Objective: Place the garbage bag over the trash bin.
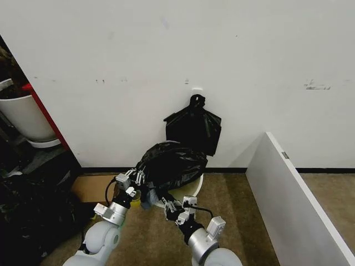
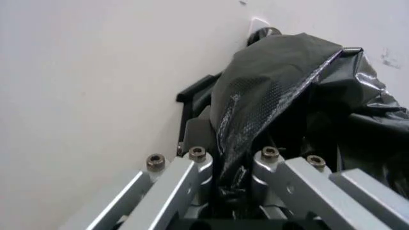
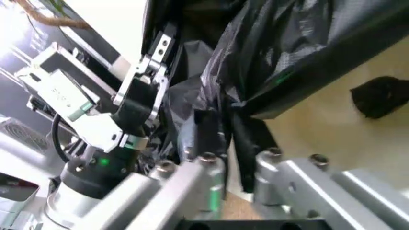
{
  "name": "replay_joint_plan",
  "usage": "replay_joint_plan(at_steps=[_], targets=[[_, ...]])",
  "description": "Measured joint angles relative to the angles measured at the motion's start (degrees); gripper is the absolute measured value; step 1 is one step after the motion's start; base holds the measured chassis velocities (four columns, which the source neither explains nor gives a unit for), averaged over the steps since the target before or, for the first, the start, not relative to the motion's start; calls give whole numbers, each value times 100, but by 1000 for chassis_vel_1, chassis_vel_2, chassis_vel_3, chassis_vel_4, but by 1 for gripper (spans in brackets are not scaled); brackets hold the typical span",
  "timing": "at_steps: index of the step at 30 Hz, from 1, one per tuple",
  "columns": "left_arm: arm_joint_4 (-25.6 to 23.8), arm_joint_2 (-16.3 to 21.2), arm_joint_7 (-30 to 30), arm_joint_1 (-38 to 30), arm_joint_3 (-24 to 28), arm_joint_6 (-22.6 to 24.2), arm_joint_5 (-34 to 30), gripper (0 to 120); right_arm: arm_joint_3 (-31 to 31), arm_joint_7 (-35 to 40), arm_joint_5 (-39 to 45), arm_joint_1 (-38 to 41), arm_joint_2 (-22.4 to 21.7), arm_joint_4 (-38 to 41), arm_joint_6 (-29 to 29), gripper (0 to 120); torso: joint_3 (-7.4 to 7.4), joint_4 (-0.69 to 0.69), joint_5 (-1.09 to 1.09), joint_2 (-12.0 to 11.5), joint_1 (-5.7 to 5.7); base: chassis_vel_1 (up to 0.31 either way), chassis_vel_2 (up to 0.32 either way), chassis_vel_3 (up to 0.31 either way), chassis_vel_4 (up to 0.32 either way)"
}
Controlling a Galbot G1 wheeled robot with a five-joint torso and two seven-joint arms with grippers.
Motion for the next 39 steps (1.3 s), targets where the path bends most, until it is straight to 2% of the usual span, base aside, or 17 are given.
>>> replay_joint_plan(at_steps=[7,12,18,25,32,39], targets=[[-59,-16,-311,-34,-62,221,-530,4,26,-505,-38,-238,26,-220,851,0,0,0,0,0,0,0,0,0,0],[-195,-12,-522,-59,-93,580,-1153,4,116,-1003,77,-413,26,-350,1276,0,0,-1,0,0,0,0,0,0,0],[-311,56,-511,-56,-119,922,-1566,4,224,-1313,386,-490,39,-541,1609,0,0,-1,0,0,0,0,0,0,0],[-403,88,-458,-24,-173,1144,-1815,4,313,-1481,691,-492,103,-792,1879,0,0,0,1,0,0,0,0,0,0],[-414,90,-485,-41,-201,1167,-1859,4,355,-1808,880,-490,121,-986,2088,0,0,0,0,0,0,0,0,0,0],[-430,85,-556,-103,-202,1152,-2044,4,380,-2045,617,-463,64,-1326,2102,0,0,-1,-4,0,0,0,0,0,0]])
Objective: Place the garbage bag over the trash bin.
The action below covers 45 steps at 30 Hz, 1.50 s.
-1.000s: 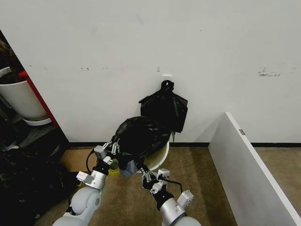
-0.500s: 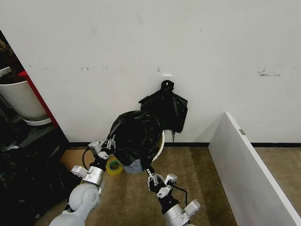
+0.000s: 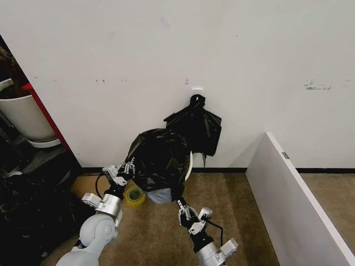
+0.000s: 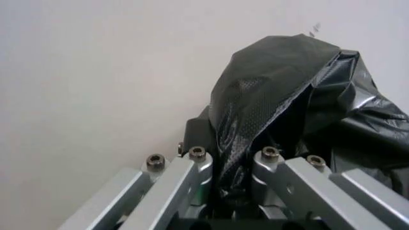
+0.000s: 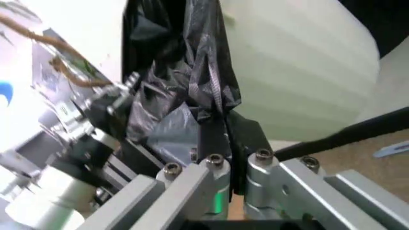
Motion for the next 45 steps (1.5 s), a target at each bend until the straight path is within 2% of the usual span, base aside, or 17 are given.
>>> replay_joint_plan(at_steps=[9,19,27,30,32,33,35,39,45], targets=[[-126,32,18,37,1,167,-153,4,58,22,-97,216,121,-490,59,0,0,0,8,0,0,0,0,0,0],[-312,53,255,181,-12,419,-147,4,229,34,-25,473,261,-968,125,0,0,0,4,0,0,0,0,0,0],[-494,47,304,314,59,519,19,4,285,57,-760,691,429,-1390,359,0,0,0,4,0,0,0,0,0,0],[-493,108,376,377,91,506,236,4,311,463,-1277,699,417,-1393,330,0,0,1,4,0,0,0,0,0,0],[-462,149,392,388,95,472,318,4,370,620,-1559,665,354,-1361,301,5,0,0,4,0,0,0,0,0,0],[-433,187,403,389,95,437,372,4,427,735,-1774,622,287,-1312,264,11,0,0,4,0,0,0,0,0,0],[-426,195,405,390,96,428,385,4,444,772,-1844,605,263,-1293,249,11,0,0,4,0,0,0,0,0,0],[-327,296,459,374,128,275,614,4,519,1814,-2785,353,-66,-861,-405,31,0,0,4,0,0,0,0,0,0],[-246,309,456,313,169,195,712,4,451,2796,-3136,87,-336,-394,-1040,50,0,-1,4,0,0,0,0,0,0]])
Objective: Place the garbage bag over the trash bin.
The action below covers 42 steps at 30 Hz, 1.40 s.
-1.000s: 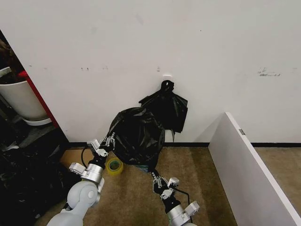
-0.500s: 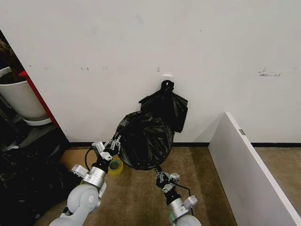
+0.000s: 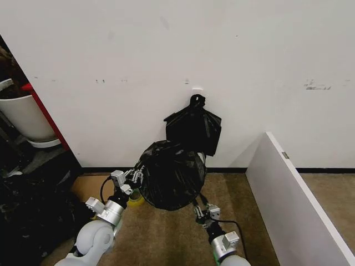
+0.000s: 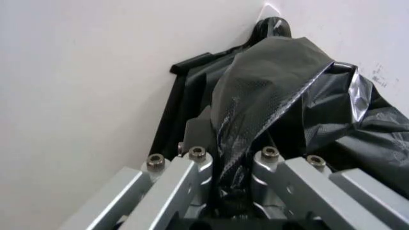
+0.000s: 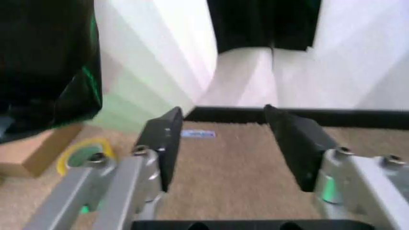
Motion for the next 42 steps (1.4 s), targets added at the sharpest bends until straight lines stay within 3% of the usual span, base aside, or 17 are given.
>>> replay_joint_plan(at_steps=[6,12,20,24,30,37,42], targets=[[104,-53,-40,-59,22,-76,67,4,-87,410,-263,-133,-39,133,-158,71,0,1,1,0,0,0,0,0,0],[399,-34,-101,-118,59,-622,954,4,-10,1004,-118,-278,-113,1083,-560,95,0,2,-1,0,0,0,0,0,0],[691,-168,-206,-191,119,-1120,1540,4,-111,395,-748,-457,-257,1904,-310,100,0,1,0,0,0,0,0,0,0],[801,-256,-242,-272,172,-1342,1737,4,-334,-91,-683,-365,-257,2024,-350,95,0,1,0,1,0,0,0,0,0],[953,-352,-236,-398,267,-1602,2105,4,-551,-362,162,30,-275,2007,-801,75,0,1,0,1,0,0,0,0,0],[1105,-422,-148,-468,334,-1947,2492,4,-721,346,1625,520,-217,2291,-1783,48,0,2,0,1,0,0,0,0,0],[1139,-502,-51,-450,364,-2132,2762,4,-841,628,2002,867,-78,2277,-2022,32,0,1,0,1,0,0,0,0,0]])
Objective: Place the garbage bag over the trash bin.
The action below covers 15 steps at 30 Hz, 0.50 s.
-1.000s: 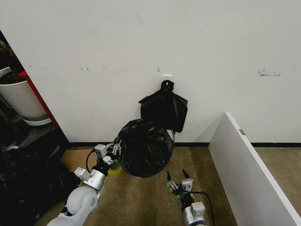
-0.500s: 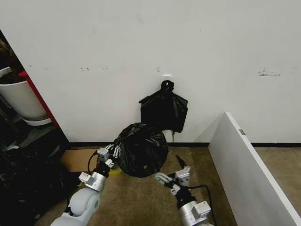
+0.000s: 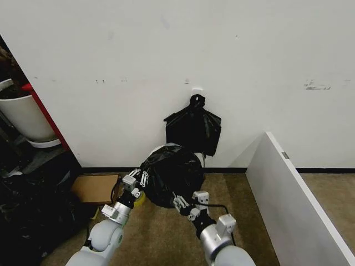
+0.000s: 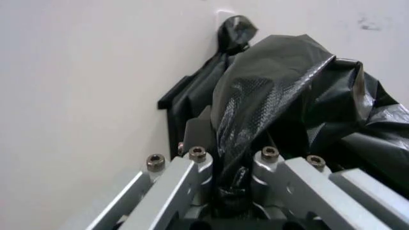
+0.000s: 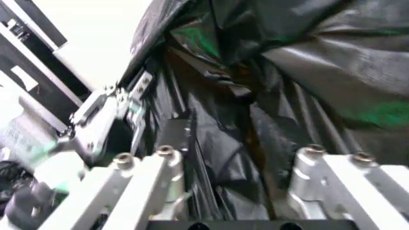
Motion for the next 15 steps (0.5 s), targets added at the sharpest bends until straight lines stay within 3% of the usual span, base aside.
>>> replay_joint_plan(at_steps=[7,8,15], targets=[[-95,-44,122,125,9,-101,145,4,-81,468,56,324,188,-229,-296,8,0,0,0,0,0,0,0,0,0],[-152,-23,176,182,8,-117,133,4,-82,589,32,366,225,-290,-377,0,0,0,0,0,0,0,0,0,0],[-340,36,378,328,-7,-123,-45,4,-67,783,-171,477,311,-533,-476,0,0,0,0,0,0,0,0,0,0]])
